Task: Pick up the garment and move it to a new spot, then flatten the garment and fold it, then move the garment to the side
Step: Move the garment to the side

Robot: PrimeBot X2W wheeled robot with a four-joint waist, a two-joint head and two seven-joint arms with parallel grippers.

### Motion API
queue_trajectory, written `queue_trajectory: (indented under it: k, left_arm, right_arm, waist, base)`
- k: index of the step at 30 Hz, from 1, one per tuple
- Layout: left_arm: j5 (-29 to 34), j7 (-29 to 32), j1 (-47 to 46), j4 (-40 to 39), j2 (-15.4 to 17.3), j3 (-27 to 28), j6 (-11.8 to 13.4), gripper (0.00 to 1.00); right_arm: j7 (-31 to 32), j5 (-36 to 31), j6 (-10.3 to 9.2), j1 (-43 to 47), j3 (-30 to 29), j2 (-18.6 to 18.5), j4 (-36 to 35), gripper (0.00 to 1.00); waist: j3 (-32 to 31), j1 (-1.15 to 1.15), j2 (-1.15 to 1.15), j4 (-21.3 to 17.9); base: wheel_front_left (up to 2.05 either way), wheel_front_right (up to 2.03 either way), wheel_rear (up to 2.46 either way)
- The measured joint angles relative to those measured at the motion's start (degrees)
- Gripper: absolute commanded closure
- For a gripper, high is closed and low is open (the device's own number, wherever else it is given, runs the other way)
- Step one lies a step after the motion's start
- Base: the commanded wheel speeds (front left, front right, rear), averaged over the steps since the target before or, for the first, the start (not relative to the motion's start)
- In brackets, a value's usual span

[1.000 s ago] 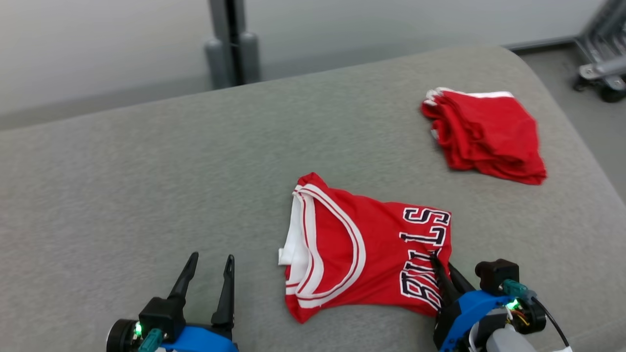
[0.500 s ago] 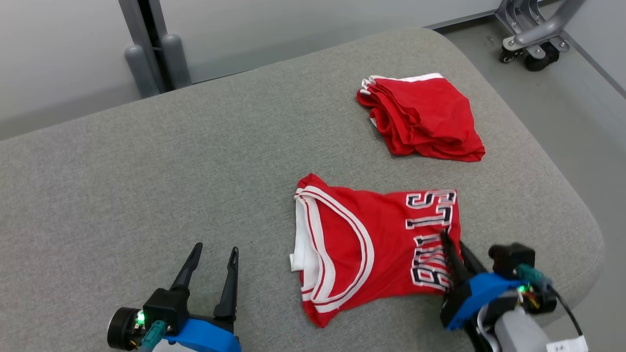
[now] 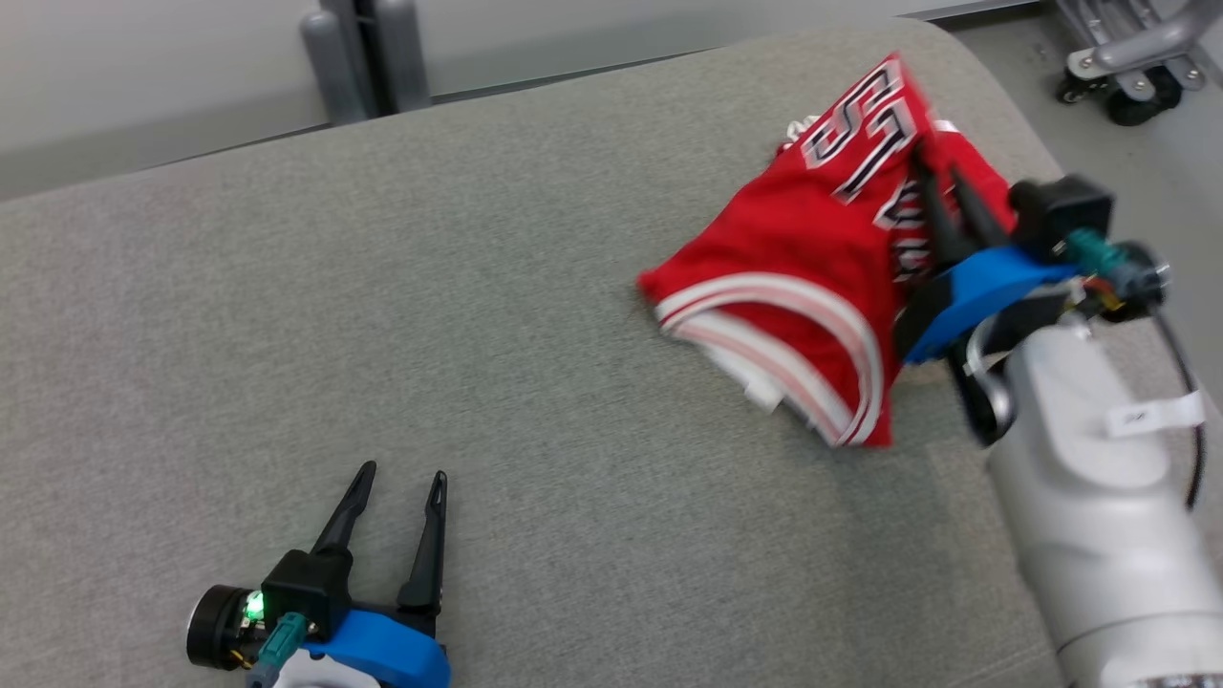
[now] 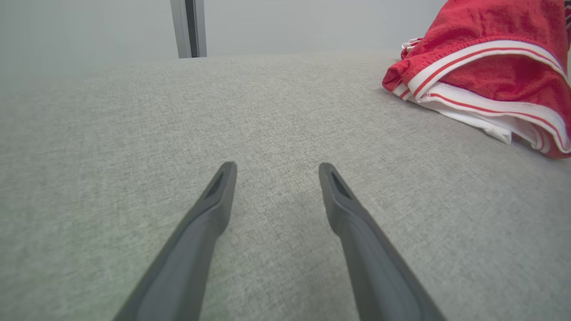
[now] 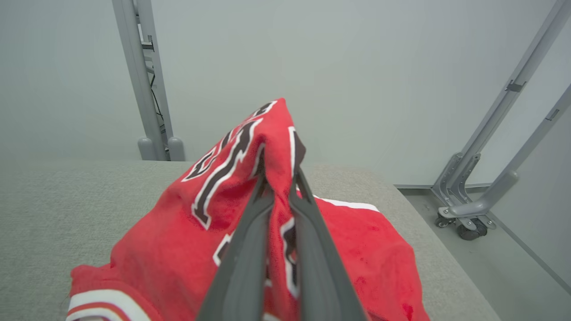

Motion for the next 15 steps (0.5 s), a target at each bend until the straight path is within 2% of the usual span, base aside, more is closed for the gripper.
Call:
queue_trajectory:
  k: [5,8,9,10,12,15]
  left_arm:
    - [-0.02,-0.01,-0.94,-0.11,0.16,-0.10,-0.01,0.00]
    - [-0.02,-0.05,-1.19,-0.22,0.29,-0.20,-0.01,0.00]
    - [-0.02,-0.09,-1.25,-0.24,0.33,-0.24,-0.02,0.00]
    - [-0.02,-0.09,-1.32,-0.27,0.35,-0.27,-0.02,0.00]
    - [-0.02,-0.09,-1.51,-0.30,0.38,-0.25,-0.02,0.00]
    - [-0.02,-0.09,-1.68,-0.30,0.55,-0.03,-0.03,0.00]
  right_arm:
    - [0.47,-8.98,-0.01,-5.83,-11.37,-3.86,4.32,1.00]
    - [2.16,-15.32,0.00,-6.48,-20.53,-5.91,4.85,1.00]
    - [3.01,-17.74,0.00,-6.35,-24.01,-6.41,4.50,0.72]
    - [4.13,-20.35,0.00,-6.14,-27.36,-6.77,3.96,0.00]
    - [4.42,-24.39,-0.02,-5.57,-33.12,-6.23,2.14,0.00]
    - [3.20,-28.70,-0.01,-4.95,-38.99,-3.47,0.47,0.00]
  waist:
    - [1.18,0.00,0.00,2.34]
    - [1.84,0.00,0.00,3.31]
    - [2.03,0.00,0.00,3.53]
    - [2.18,0.00,0.00,3.71]
    - [2.41,0.00,0.00,3.96]
    - [2.58,0.00,0.00,3.88]
  base:
    - [0.00,0.00,0.00]
    - [0.00,0.00,0.00]
    - [0.00,0.00,0.00]
    - [0.00,0.00,0.00]
    - [0.00,0.00,0.00]
    - [0.00,0.00,0.00]
